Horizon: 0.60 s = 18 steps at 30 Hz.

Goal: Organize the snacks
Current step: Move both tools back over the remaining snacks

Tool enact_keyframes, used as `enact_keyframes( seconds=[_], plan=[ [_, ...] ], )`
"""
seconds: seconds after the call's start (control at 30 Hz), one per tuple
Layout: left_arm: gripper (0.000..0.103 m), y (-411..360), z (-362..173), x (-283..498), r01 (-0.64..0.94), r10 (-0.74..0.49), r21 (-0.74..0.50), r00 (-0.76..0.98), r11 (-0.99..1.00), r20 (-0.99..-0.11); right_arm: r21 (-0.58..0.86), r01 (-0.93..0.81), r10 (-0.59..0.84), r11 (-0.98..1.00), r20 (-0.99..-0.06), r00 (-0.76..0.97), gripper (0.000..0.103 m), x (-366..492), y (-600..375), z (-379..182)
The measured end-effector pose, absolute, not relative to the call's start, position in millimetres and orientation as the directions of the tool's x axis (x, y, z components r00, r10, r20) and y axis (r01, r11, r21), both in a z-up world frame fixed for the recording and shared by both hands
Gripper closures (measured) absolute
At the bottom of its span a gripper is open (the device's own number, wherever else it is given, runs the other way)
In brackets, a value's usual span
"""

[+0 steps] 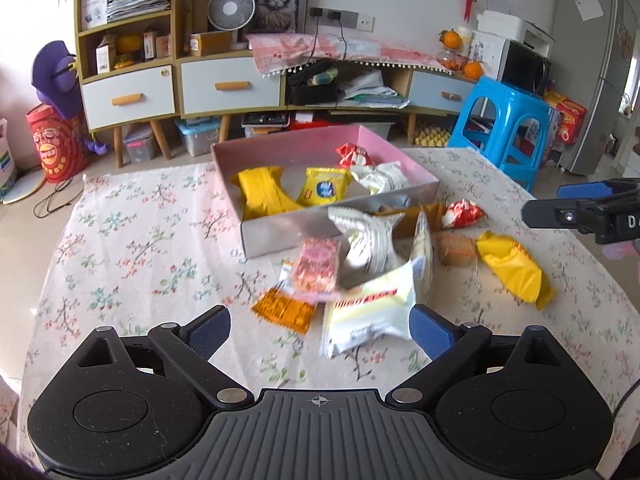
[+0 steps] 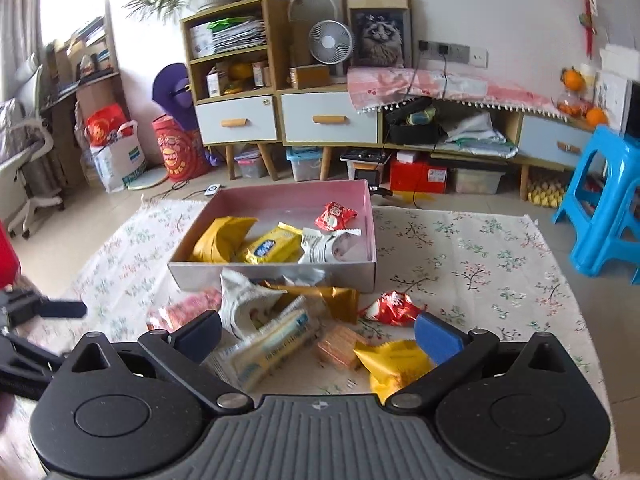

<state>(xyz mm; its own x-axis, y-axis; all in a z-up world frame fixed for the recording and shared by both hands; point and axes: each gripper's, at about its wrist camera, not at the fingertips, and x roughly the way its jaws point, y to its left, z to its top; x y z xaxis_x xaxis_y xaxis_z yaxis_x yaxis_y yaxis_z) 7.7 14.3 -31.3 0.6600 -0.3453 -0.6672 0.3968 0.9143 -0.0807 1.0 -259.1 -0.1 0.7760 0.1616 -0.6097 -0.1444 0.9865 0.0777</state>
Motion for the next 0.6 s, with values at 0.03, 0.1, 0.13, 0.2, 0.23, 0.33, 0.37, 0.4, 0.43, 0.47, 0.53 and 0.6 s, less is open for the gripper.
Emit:
enact_keyframes(
  seconds=[0.03,0.1,0.13,0.2,0.23,0.33,0.37,0.4,0.43,0.47,0.53,0.6],
  plan=[
    [0.006,15.8,-33.9,6.6,0.399,-0.345,-0.079,0.658,0.914,-0.670,0.064,-0.151,0.158,0.986,-0.609,0.777,0.010,-2.0,-258.8,-2.1],
    [0.006,17.7,-38.6,5.4,0.406,-0.347,-0.078,0.648,0.911,-0.678,0.035,-0.163,0.150,0.986,-0.611,0.777,0.010,-6.8,-258.6,-6.9],
    [0.006,19.0,-41.4,4.9,0.407,-0.349,-0.082,0.644,0.910,-0.681,0.022,-0.169,0.147,0.985,-0.613,0.776,0.010,-8.6,-258.5,-9.2],
    [0.006,20.5,-46.5,3.6,0.409,-0.357,-0.093,0.637,0.908,-0.684,-0.001,-0.178,0.139,0.984,-0.621,0.772,0.010,-12.9,-258.8,-15.0],
    [0.006,20.6,-49.3,2.6,0.413,-0.360,-0.093,0.635,0.906,-0.683,-0.008,-0.181,0.136,0.983,-0.628,0.766,0.010,-14.3,-258.7,-18.1],
    [0.006,19.7,-58.9,0.1,0.433,-0.368,-0.083,0.632,0.897,-0.682,-0.023,-0.195,0.134,0.981,-0.649,0.749,0.010,-20.3,-257.5,-29.2],
    [0.006,19.5,-62.3,-1.3,0.440,-0.372,-0.081,0.630,0.894,-0.682,-0.032,-0.200,0.130,0.979,-0.657,0.743,0.010,-21.9,-256.9,-32.8],
    [0.006,19.1,-65.7,-1.5,0.447,-0.376,-0.079,0.628,0.891,-0.682,-0.043,-0.206,0.126,0.978,-0.664,0.737,0.010,-23.5,-256.2,-35.8],
    [0.006,18.8,-69.4,-1.8,0.454,-0.380,-0.079,0.624,0.888,-0.683,-0.054,-0.211,0.122,0.976,-0.669,0.733,0.010,-25.2,-255.8,-38.7],
    [0.006,18.3,-73.2,-2.1,0.461,-0.384,-0.079,0.620,0.884,-0.684,-0.061,-0.213,0.118,0.975,-0.673,0.730,0.010,-27.3,-255.8,-41.1],
    [0.006,16.9,-80.4,-2.7,0.477,-0.388,-0.071,0.612,0.876,-0.689,-0.062,-0.216,0.118,0.974,-0.678,0.726,0.010,-31.4,-257.7,-45.3],
    [0.006,14.9,-87.0,-3.1,0.489,-0.387,-0.058,0.608,0.871,-0.693,-0.055,-0.212,0.117,0.976,-0.687,0.718,0.010,-33.7,-261.8,-51.8]
  ],
)
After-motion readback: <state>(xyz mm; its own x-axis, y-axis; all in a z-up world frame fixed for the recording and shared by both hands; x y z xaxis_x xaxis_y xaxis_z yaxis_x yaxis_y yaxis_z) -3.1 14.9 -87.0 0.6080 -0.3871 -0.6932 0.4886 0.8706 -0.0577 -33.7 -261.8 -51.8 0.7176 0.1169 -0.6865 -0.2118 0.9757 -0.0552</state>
